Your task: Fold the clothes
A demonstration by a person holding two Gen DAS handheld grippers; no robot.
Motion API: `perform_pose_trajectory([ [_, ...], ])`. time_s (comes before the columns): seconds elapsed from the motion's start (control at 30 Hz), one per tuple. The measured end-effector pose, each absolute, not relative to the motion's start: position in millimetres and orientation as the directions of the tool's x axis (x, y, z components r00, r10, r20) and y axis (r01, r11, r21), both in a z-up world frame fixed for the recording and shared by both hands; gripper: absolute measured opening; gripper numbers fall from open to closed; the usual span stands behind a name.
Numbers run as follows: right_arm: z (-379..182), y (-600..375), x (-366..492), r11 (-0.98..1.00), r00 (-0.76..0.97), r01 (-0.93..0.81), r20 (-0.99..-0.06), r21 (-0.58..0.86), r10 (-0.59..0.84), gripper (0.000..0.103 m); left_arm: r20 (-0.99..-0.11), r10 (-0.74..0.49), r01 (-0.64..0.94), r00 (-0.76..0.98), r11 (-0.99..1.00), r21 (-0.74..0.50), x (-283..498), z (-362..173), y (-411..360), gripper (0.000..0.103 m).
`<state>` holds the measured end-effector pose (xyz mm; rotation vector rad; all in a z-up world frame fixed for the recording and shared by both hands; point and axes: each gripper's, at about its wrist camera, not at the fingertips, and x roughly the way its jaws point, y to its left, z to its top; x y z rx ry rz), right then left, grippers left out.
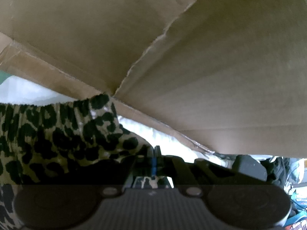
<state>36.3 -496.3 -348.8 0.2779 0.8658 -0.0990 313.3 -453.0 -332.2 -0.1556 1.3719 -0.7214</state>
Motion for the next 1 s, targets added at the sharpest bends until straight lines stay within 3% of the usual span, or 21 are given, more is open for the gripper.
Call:
perform_pose_trajectory([
  [0.03,-348.3,-495.8,35.9,0.961,0.646,0.197,-0.763,0.193,0.021,0.011,-0.835,-0.55,0.378,0.023,0.778,-0.502,311.8,-331.4,-453.1,0.0],
  [0.13,-346.0,-495.1,32.3,0.965,0.65,0.195,-0.76,0.176,0.007,0.004,-0.834,-0.551,0.384,0.026,0.776,-0.501,306.6,-326.6,-452.9,0.0],
  [0.77,-347.0,-490.0,27.7,0.944,0.629,0.285,-0.775,0.166,-0.054,0.001,-0.819,-0.574,0.384,0.014,0.759,-0.525,260.7,-319.2,-465.9,0.0],
  [1.0,-339.8,-493.7,26.9,0.933,0.635,0.305,-0.771,0.192,-0.05,0.005,-0.814,-0.581,0.432,-0.004,0.733,-0.525,236.9,-304.3,-461.2,0.002],
])
